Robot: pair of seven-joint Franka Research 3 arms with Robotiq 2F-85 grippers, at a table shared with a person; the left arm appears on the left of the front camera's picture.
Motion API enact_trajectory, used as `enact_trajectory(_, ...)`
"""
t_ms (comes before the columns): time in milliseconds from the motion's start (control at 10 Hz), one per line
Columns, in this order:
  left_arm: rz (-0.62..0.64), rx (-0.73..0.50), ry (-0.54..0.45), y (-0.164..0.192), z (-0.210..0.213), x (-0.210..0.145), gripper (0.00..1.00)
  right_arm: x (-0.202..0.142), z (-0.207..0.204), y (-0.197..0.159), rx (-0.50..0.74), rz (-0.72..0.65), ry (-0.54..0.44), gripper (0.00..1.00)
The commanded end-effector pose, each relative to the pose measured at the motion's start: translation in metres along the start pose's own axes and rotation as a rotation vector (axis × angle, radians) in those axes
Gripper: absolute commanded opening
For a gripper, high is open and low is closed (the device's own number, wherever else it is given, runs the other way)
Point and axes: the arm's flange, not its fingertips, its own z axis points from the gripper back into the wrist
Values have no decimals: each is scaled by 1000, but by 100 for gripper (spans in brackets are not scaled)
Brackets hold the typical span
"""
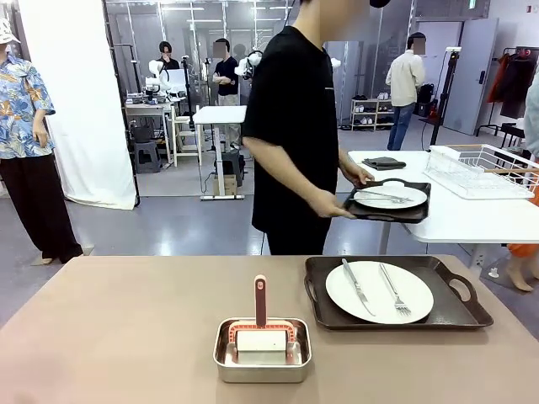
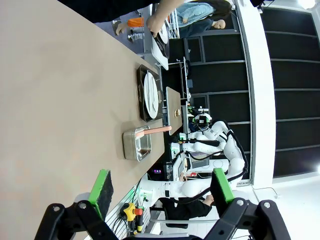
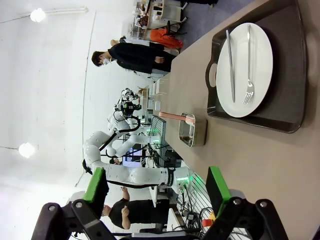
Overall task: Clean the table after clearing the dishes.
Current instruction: When the left (or right) Handle tray is removed, use the left hand (or right hand) to clean the left (or right) side of the table with the Lint Roller.
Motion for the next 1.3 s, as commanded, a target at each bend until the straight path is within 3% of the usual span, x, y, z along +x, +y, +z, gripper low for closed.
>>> enact_trajectory(0, -1, -14, -8, -1, 3, -1, 100, -1, 1, 2, 3, 2, 0, 100)
enact_trajectory(600, 0, 0, 0, 0, 0, 0, 100, -1, 1, 2, 3, 2, 0, 100)
enact_trajectory(700, -179, 130, -22, -44, 4, 11, 100, -1, 1, 2, 3, 2, 0, 100)
enact_trajectory(800, -340, 122, -12, -86, -8, 21, 100, -1, 1, 2, 3, 2, 0, 100)
enact_trajectory(1000, -602, 184, 133, -150, -69, 33, 100, -1, 1, 2, 3, 2, 0, 100)
enact_trajectory(1200, -868, 195, 264, -202, -142, 18, 100, -1, 1, 2, 3, 2, 0, 100)
